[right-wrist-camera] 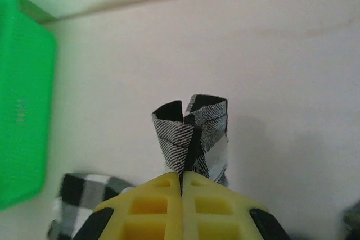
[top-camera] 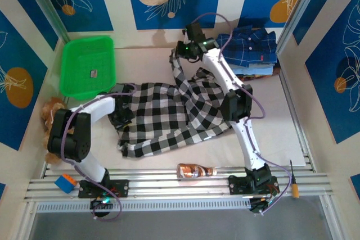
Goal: Fold and stack the long sleeve shirts
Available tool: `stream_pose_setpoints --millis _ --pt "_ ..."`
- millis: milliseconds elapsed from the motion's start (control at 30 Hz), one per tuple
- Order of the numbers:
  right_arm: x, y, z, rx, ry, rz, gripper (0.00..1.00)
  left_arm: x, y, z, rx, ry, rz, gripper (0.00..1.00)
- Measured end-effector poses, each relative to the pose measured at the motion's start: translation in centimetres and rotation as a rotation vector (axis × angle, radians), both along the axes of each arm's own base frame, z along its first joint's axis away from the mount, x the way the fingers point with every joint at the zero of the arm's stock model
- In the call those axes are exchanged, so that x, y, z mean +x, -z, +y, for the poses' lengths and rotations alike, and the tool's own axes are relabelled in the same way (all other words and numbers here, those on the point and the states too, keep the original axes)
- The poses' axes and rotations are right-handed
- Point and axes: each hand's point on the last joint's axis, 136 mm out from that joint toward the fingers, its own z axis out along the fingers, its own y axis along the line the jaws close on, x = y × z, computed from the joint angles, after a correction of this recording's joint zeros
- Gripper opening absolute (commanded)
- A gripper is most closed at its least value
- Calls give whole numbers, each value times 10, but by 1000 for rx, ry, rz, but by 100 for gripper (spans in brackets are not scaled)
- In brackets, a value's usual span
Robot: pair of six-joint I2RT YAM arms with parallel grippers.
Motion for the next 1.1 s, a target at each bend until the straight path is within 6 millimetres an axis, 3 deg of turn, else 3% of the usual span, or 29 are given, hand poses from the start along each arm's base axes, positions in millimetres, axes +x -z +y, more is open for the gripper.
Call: stream_pose_setpoints --millis 200,367,533,633,767,833,967,1100 --pt "-41 -67 -13 28 -64 -78 0 22 0 2 -15 -25 -15 9" --pt "-85 -137 -32 103 -128 -152 0 45 -3 10 -21 -62 -44 8" --pt "-160 -213 -94 216 -139 -227 0 69 -11 19 -29 -112 -89 8" --pt "-220 -234 -126 258 -129 -250 0 80 -18 18 -39 -134 -118 14" --pt "-305 -228 -137 318 -161 -206 0 91 -31 9 -62 -141 -154 44" --pt "-347 -214 -142 356 -163 -154 0 99 -51 -5 -73 -109 -198 54" --pt "-405 -171 -148 413 -132 -7 0 112 -108 -52 -120 -14 -326 59" --pt "-444 -112 -155 438 -43 200 0 122 -165 -131 -227 156 -455 57"
